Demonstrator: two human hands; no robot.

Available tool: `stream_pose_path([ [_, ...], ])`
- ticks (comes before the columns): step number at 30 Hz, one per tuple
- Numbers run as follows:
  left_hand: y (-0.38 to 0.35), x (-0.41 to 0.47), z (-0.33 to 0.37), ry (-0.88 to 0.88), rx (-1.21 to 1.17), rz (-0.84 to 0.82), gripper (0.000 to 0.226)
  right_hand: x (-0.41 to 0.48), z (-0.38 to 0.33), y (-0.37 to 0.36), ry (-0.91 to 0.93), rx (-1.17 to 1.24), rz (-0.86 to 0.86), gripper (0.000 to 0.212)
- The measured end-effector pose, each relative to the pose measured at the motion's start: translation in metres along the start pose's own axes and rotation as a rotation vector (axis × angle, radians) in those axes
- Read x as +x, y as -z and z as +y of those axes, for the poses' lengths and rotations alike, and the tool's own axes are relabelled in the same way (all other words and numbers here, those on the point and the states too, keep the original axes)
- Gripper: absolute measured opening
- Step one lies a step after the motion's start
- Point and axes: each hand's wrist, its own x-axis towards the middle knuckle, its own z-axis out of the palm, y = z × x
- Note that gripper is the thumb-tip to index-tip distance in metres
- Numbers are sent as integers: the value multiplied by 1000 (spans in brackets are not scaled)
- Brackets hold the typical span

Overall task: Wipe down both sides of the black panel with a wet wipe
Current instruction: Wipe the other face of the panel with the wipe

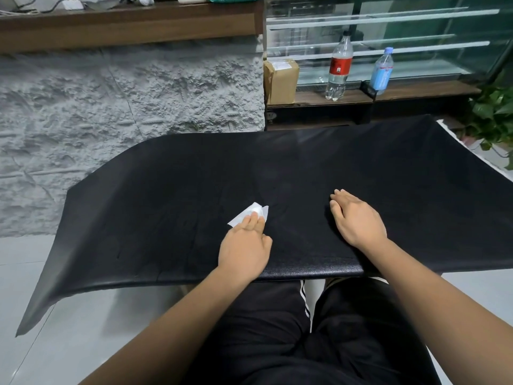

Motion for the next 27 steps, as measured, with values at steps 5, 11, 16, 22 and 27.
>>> stream_pose_path([
  [5, -2, 1, 27, -119, -25, 23, 61, -1, -1, 1, 3, 0, 1, 46],
  [11, -1, 1, 48, -222, -93, 9, 59, -2, -3, 3, 2, 0, 4, 46],
  [16, 4, 5, 39, -229, -160, 1, 55, -3, -3, 4, -4, 15, 1, 45],
  [22, 14, 11, 13, -145, -155, -52, 54, -3, -3, 6, -12, 18, -17, 46],
  [27, 21, 17, -20, -18, -164, -87, 49, -2, -3, 6, -11, 10, -22, 46],
])
